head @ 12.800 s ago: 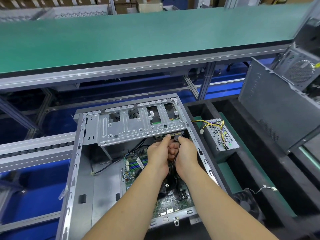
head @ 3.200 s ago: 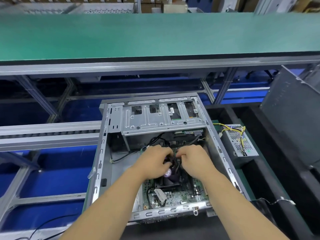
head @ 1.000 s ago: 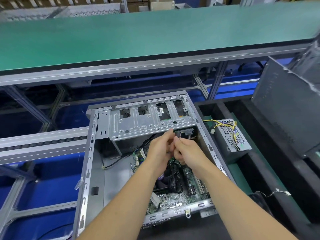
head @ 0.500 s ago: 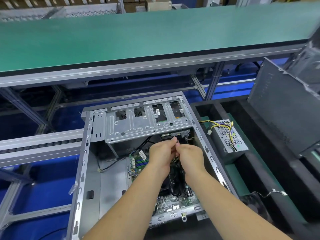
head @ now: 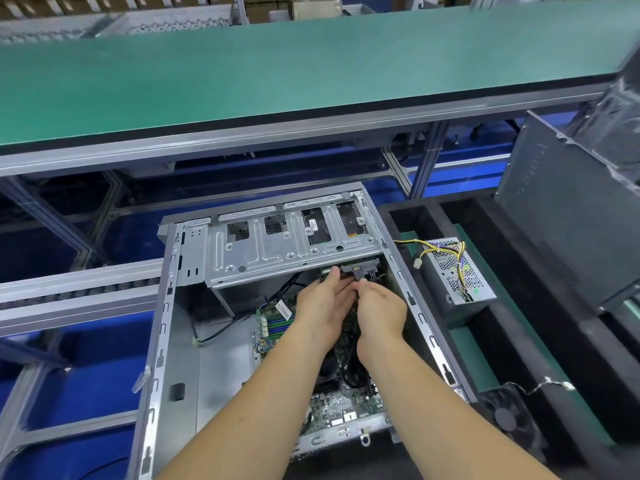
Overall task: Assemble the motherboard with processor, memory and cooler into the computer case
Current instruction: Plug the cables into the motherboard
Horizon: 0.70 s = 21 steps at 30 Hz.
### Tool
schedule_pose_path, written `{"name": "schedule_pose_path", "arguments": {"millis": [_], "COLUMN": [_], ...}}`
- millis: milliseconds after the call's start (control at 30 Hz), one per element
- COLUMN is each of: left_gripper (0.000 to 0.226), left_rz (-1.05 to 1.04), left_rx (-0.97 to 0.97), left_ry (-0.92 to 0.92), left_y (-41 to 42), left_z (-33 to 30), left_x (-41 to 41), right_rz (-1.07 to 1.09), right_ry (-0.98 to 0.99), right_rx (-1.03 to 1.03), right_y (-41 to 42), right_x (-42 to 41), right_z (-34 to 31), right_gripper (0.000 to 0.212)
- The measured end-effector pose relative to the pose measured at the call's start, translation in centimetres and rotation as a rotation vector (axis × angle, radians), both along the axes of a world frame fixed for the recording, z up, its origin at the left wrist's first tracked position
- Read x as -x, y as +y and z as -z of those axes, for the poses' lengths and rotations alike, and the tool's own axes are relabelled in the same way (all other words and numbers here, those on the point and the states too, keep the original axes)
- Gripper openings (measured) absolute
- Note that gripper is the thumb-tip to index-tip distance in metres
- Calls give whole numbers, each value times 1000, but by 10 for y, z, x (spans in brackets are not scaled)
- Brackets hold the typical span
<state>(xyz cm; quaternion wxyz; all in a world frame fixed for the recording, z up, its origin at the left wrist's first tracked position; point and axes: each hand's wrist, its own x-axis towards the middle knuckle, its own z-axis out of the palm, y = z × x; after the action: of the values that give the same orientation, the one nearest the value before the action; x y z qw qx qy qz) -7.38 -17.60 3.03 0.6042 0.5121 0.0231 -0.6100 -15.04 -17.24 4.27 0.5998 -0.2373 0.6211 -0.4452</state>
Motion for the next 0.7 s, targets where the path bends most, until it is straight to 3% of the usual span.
{"name": "schedule_pose_path", "arguments": {"millis": [300,500,700], "left_gripper": [53,28,32], "left_rz": [-30,-77,-97], "left_rx": [-2,-47,-75], "left_ry": [-45,-90,-103], "left_y": [0,-3,-3], "left_z": [-5,-14,-19], "left_x": [3,11,17], "right_rz": [49,62,68], "right_ry": [-61,12,96], "right_rx": [-20,9,16], "right_y": [-3,-3,-7], "right_x": [-9,-14,-16], "right_z": [-3,-9,-7], "right_gripper": [25,38,42]}}
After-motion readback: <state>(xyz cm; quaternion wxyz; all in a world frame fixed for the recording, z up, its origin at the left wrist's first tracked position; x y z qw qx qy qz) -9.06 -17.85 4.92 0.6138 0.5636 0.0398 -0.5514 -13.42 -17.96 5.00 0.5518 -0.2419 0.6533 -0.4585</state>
